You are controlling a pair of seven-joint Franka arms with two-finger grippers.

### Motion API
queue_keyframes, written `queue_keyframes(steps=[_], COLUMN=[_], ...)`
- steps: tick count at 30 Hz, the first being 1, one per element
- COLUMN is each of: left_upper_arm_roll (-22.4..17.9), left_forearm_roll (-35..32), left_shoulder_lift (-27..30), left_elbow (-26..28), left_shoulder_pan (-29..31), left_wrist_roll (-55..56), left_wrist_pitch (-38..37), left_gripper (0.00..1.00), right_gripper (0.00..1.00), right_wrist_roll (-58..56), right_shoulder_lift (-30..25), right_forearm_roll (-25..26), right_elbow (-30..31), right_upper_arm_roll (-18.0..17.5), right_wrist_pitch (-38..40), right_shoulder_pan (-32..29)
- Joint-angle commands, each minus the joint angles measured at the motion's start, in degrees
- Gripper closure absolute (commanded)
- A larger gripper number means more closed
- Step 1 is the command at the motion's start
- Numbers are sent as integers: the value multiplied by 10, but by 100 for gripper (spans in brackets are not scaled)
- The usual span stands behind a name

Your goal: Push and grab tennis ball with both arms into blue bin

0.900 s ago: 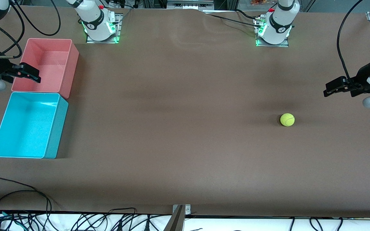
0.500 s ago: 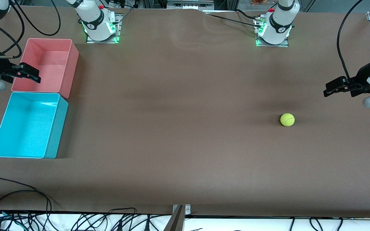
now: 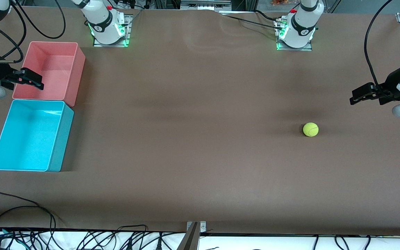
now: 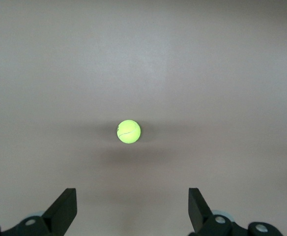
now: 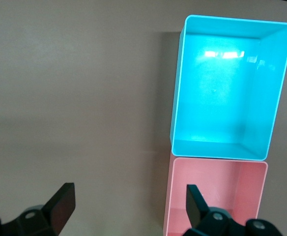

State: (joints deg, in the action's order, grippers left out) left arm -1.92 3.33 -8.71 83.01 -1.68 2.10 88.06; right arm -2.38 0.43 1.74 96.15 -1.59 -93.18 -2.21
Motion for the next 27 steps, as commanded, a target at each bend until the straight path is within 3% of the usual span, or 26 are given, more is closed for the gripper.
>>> queue_keyframes(steps=[1,27], left_upper_arm_roll=[2,3], left_forearm_roll=[-8,-10], left_shoulder_lift=[15,15], left_elbow=[16,16], left_shoulder_pan=[1,1], left_wrist_roll=[-9,-11], left_wrist_pitch=[5,4], left_gripper=[0,0], right_gripper=[0,0], right_wrist_roll=[-4,-6], right_shoulder_lift=[2,2], right_forearm_roll=[-6,-6], right_elbow=[-11,-11], right_upper_arm_roll=[-5,-6], right_wrist_pitch=[6,8], right_shoulder_pan=[-7,-7])
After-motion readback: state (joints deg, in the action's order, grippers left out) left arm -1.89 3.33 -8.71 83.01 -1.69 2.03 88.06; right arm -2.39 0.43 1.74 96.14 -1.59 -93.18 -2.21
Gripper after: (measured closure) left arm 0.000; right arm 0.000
